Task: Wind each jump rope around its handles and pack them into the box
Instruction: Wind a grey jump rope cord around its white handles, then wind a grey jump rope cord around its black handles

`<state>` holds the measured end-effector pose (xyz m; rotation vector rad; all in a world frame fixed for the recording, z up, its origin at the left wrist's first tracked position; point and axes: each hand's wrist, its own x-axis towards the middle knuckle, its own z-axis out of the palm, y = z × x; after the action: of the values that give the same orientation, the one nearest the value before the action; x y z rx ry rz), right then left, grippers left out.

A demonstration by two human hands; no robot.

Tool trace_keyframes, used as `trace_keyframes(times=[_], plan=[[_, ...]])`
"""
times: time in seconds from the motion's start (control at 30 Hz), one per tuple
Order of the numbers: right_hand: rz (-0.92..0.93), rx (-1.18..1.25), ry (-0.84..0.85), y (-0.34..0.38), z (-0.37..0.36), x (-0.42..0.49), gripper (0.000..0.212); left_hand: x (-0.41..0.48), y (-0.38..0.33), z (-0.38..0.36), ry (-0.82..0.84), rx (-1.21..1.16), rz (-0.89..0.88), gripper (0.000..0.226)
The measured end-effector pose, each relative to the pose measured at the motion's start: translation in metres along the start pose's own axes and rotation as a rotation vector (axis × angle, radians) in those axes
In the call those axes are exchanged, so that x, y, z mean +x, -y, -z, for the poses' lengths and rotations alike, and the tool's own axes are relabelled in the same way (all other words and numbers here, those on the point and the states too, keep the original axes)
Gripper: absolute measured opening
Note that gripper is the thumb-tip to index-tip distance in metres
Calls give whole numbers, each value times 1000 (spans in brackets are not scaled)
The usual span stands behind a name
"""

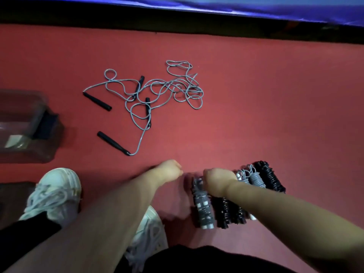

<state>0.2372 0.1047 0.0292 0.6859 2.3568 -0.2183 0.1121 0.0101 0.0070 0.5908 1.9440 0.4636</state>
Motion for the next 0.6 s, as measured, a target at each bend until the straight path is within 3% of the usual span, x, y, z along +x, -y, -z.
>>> trace_keyframes(times=[0.13, 0.3, 0.4, 0.5, 0.6], plan=[[146, -256, -82, 9, 63, 4, 28, -2, 30, 77, -220, 245, 13, 29], [226, -316, -122, 49, 104, 48, 37, 1, 67, 144, -325, 418, 94, 34], [180, -160, -226, 73, 113, 105, 47, 24, 77, 161, -348, 394, 82, 32], [52, 42, -442, 80, 124, 166, 53, 58, 77, 166, -362, 282, 23, 33], [-40, -51, -474, 64, 137, 217, 60, 92, 71, 171, -373, 212, -52, 32]])
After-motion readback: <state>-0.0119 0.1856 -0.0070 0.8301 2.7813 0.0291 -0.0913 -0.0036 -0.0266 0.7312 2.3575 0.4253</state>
